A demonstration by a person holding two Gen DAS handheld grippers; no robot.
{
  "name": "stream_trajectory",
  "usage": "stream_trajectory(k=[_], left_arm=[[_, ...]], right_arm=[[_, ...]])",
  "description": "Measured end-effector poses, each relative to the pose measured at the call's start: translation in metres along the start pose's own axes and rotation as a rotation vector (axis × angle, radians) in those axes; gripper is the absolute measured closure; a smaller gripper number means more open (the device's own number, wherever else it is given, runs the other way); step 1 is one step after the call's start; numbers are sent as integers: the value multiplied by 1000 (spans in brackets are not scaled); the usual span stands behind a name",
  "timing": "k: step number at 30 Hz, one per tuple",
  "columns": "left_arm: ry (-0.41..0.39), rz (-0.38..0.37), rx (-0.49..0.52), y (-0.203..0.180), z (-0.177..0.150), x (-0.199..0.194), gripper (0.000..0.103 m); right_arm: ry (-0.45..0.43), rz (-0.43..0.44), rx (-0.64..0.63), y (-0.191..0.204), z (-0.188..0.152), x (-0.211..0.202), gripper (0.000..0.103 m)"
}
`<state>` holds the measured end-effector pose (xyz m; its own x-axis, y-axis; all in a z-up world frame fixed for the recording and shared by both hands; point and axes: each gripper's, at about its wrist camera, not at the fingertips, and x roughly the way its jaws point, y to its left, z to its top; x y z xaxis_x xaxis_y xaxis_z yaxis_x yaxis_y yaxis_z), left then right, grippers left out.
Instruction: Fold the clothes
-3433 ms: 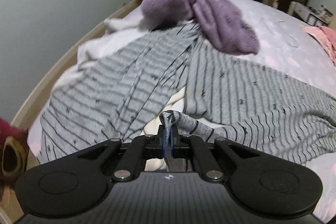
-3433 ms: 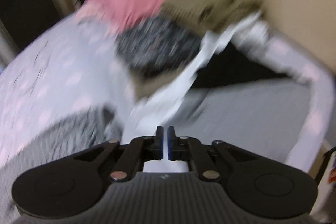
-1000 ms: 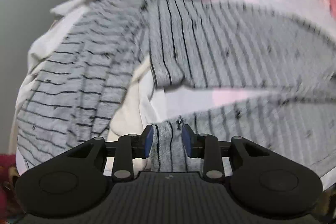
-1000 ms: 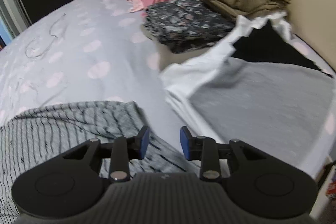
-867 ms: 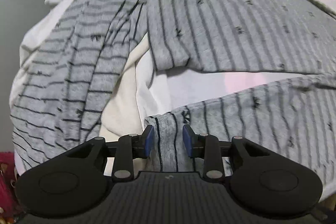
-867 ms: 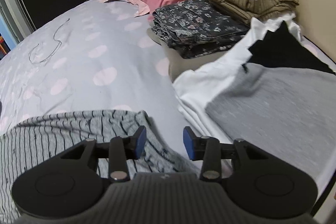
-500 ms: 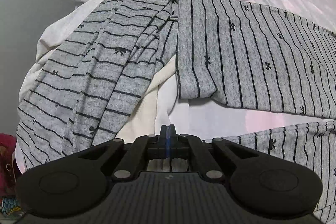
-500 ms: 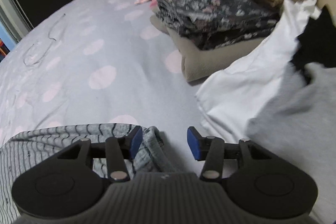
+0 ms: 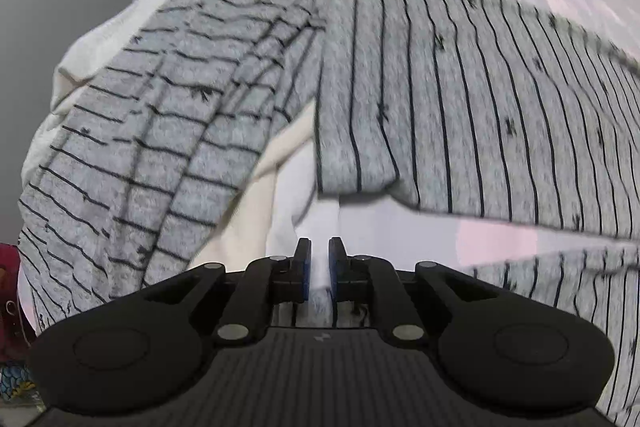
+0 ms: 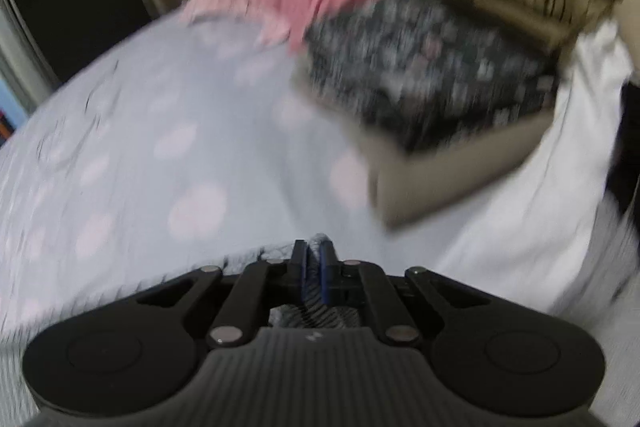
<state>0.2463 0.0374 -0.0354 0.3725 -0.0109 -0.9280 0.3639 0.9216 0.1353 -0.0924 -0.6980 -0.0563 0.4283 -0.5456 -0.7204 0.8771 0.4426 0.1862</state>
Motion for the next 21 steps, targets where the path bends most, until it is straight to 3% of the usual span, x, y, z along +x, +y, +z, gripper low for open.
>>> stream_trajectory(k=[4, 7, 11, 14, 20, 21], left_arm=[[-16, -23, 14, -3, 1, -1, 94], [-31, -35, 46, -9, -2, -5, 89], [-96, -80, 135, -21, -16, -24, 89], [-137, -151, 248, -36, -34, -40, 84], [-99, -289, 552, -71, -95, -68, 82], [-87, -303, 602, -75, -107, -70, 78]], right_arm=[[4, -57, -42, 12, 4, 13, 96], [45, -79, -82, 15, -3, 17, 89], [37, -57, -176, 14, -11, -5, 82], [42, 28, -314, 18, -19, -38, 75], [80, 155, -616, 24, -54, -106, 73], [84, 162, -664, 23, -62, -115, 73]])
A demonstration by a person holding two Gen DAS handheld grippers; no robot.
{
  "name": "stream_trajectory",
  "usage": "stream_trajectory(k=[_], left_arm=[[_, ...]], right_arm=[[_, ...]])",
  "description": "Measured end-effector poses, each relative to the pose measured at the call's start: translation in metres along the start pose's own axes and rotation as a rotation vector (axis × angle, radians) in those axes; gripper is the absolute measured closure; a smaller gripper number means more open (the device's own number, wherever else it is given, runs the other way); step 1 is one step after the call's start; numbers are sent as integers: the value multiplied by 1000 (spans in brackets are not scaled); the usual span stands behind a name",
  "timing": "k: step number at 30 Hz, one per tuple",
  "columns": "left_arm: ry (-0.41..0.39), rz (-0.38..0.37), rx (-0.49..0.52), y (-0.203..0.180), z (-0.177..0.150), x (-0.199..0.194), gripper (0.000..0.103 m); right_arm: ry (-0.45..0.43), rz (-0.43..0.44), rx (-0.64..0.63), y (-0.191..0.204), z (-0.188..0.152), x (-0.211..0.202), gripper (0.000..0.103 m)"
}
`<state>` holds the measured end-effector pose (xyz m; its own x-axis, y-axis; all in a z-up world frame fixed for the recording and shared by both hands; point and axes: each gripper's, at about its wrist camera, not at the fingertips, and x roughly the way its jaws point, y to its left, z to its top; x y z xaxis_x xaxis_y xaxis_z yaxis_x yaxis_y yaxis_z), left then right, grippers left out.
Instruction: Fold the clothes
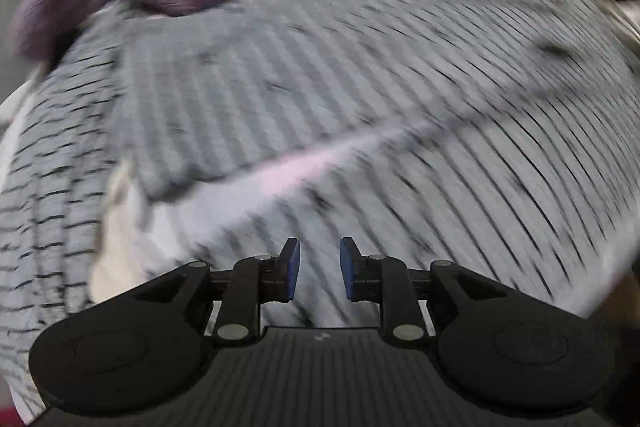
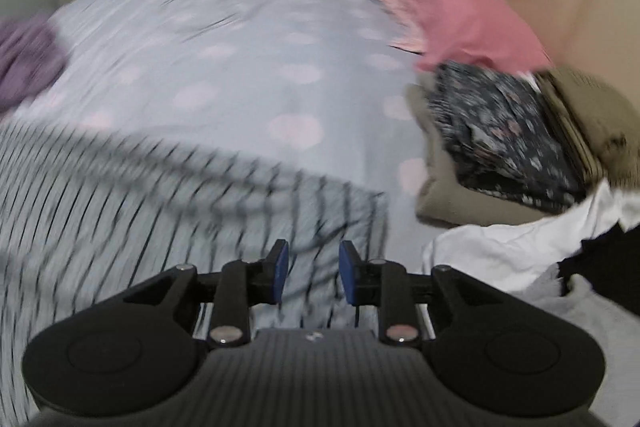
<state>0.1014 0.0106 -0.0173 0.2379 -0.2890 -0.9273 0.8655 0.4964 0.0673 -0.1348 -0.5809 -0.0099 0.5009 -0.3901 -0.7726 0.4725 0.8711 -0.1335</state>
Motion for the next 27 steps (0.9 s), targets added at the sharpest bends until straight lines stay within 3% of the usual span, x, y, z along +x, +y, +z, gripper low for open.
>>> stream_trajectory(k=[4, 10, 12, 15, 18, 21, 27], left_arm=[[71, -19, 210, -39, -34, 3, 62], [139, 133, 457, -58, -70, 26, 60], [179, 176, 486, -54, -77, 34, 60], [216, 184, 450, -41, -79, 39, 60], [243, 159, 375, -28, -78, 40, 79], [253, 157, 394, -31, -82, 38, 97], [232, 180, 405, -35, -91, 19, 100]], right_arm=[[47, 43, -194, 20, -26, -24, 72], [120, 67, -531, 41, -71, -49, 67], [144, 53, -590, 42, -83, -52, 63], [174, 28, -673, 45, -102, -56, 63], [193, 10, -757, 48, -118, -58, 63], [205, -3, -821, 49, -130, -57, 60], [199, 0, -1003, 59, -149, -55, 56]])
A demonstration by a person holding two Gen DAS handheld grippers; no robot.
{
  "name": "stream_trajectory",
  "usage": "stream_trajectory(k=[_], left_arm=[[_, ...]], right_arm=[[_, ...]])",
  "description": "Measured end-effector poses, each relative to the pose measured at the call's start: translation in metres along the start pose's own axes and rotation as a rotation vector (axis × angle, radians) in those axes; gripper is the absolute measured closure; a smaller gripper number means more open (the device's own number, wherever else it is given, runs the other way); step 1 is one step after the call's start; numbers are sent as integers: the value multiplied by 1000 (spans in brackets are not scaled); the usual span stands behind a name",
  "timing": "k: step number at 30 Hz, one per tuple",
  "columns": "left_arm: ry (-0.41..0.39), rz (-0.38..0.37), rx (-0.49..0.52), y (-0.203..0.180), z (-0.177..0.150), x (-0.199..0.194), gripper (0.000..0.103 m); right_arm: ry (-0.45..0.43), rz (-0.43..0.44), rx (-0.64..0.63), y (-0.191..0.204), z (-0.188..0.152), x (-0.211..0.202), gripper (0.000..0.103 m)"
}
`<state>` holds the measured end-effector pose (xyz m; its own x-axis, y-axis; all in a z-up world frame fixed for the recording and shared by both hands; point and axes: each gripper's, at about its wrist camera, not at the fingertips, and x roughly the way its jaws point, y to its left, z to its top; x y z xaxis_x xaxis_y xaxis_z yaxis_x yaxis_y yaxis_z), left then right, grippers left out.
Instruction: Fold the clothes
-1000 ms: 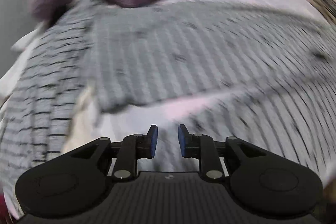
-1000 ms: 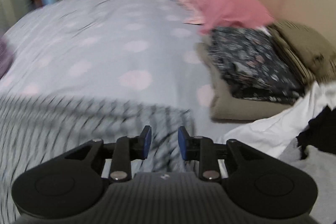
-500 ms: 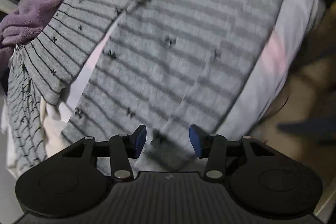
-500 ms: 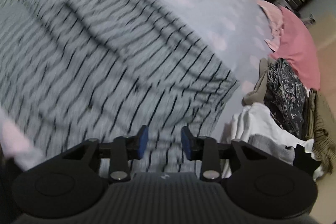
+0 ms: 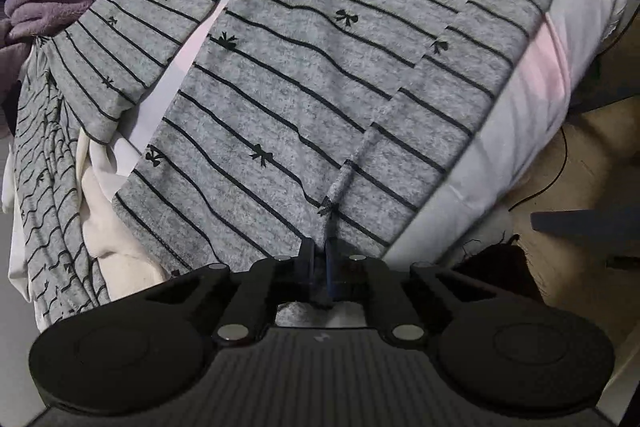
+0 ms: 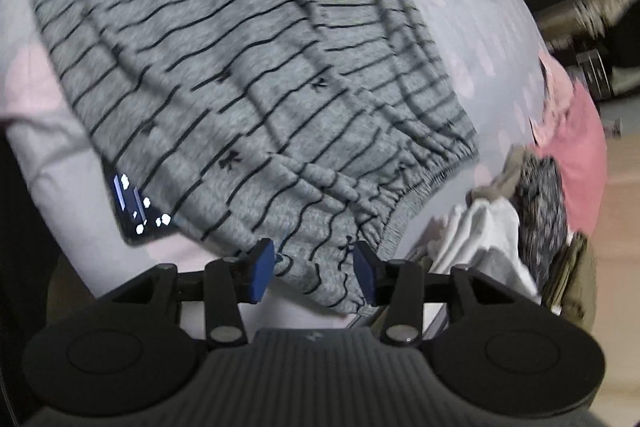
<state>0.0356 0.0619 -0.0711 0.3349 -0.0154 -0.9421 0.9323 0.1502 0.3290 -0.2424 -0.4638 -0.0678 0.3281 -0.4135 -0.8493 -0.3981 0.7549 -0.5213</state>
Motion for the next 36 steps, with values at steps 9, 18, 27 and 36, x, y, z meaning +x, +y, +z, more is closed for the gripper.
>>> stream_trajectory(k=[9, 18, 27, 36], left_arm=[[-109, 30, -149, 21, -13, -48, 100], [-256, 93, -371, 43, -6, -97, 102], [-453, 118, -505, 58, -30, -174, 102], [-478, 164, -528, 39, -38, -210, 102]], right_arm=[[42, 33, -262, 35, 7, 26, 64], [-20, -40, 48, 0, -5, -1, 102], [-25, -103, 111, -26, -38, -78, 103], [-12, -96, 163, -32, -61, -108, 103]])
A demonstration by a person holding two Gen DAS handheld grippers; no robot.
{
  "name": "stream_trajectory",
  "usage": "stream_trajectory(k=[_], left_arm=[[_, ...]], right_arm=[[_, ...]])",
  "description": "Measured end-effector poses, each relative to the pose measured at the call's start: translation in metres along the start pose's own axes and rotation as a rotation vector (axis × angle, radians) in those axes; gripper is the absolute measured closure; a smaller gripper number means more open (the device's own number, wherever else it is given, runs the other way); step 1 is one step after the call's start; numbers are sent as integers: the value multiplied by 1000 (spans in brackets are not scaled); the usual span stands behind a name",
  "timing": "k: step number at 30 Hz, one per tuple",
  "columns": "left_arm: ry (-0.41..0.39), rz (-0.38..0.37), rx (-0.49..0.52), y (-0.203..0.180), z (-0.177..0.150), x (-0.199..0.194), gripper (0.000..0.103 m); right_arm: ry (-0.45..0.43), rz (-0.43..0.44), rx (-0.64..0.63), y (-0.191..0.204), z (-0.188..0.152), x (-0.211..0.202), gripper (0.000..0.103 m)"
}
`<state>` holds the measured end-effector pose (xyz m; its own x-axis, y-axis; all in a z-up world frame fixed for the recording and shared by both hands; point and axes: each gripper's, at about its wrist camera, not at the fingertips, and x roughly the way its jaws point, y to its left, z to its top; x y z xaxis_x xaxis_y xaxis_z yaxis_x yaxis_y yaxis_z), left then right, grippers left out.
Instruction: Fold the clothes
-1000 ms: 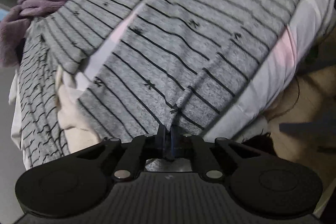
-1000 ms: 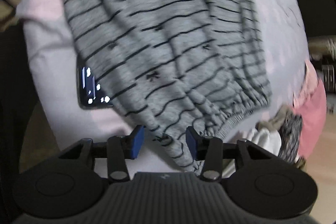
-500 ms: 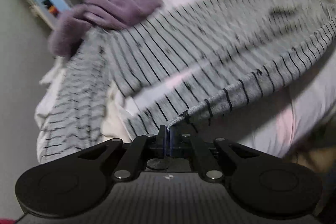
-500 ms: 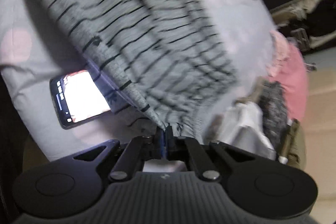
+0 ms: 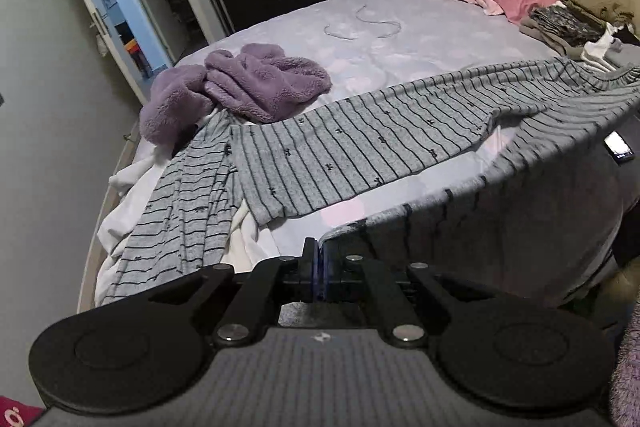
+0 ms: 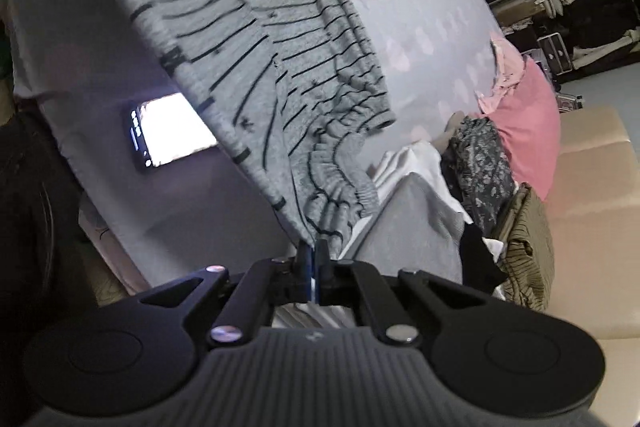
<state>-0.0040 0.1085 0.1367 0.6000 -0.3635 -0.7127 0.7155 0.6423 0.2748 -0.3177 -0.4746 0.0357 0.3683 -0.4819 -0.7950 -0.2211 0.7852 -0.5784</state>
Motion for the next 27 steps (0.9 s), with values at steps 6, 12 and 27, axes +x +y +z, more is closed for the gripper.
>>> stream_trajectory(k=[6, 12, 27], left_arm=[[17, 60, -53, 13, 29, 38, 103], [51, 130, -50, 34, 73, 97, 103], [170, 233, 55, 72, 206, 319, 103]], right_arm=[[-73, -92, 103, -27, 31, 15, 103], [-124, -168, 211, -57, 79, 47, 103], [-10, -237, 281, -133, 222, 192, 103]])
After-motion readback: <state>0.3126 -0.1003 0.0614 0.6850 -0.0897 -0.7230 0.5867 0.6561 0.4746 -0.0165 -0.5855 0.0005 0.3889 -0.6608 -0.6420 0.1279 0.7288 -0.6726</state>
